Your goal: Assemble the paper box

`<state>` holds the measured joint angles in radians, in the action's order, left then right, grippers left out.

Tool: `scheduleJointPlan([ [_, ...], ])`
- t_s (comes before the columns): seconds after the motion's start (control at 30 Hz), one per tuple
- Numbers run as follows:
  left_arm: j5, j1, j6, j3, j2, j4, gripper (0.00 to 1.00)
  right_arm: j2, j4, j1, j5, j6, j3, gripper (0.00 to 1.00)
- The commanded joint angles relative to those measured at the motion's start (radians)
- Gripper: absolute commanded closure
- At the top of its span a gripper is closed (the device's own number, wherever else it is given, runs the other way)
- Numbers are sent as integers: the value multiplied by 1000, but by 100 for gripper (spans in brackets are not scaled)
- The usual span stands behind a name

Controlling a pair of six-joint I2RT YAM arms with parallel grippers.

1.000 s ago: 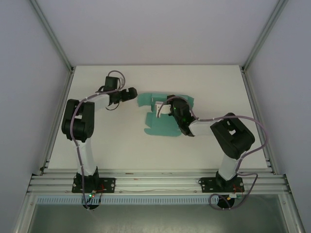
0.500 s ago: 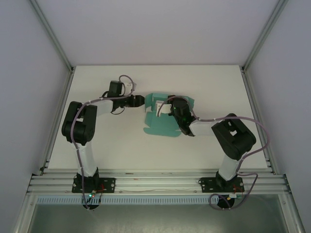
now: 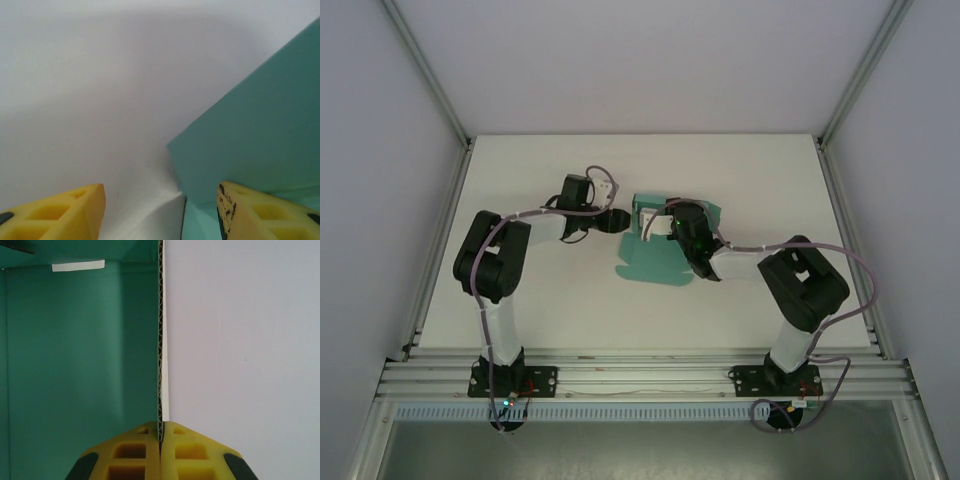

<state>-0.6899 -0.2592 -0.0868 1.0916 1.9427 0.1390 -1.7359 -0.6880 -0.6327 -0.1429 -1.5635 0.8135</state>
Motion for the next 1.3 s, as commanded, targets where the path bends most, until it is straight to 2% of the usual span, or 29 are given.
scheduleJointPlan([
  [0.0, 64, -12, 47, -45, -69, 11, 39, 38, 46, -8, -24, 5, 29, 100],
  [0.2, 47, -25, 52, -93, -120, 85, 38, 49, 79, -7, -16, 17, 28, 100],
  [0.4, -4, -27, 61, -49, -110, 77, 34, 43, 95, -8, -20, 25, 31, 100],
  [0.53, 1, -37, 72, -34, -94, 76, 30, 46, 95, -9, -7, 35, 34, 100],
  [0.63, 26, -56, 92, -24, -84, 56, 24, 49, 104, -12, -8, 33, 35, 100],
  [0.73, 120, -88, 121, -17, -76, 27, 21, 51, 105, -18, -16, 22, 34, 100],
  [1.07, 235, -112, 113, -52, -75, 139, 35, 81, 140, -36, -7, 40, -27, 100],
  [1.27, 283, -136, 127, -85, -72, 220, 45, 84, 178, -55, -14, 113, -57, 100],
])
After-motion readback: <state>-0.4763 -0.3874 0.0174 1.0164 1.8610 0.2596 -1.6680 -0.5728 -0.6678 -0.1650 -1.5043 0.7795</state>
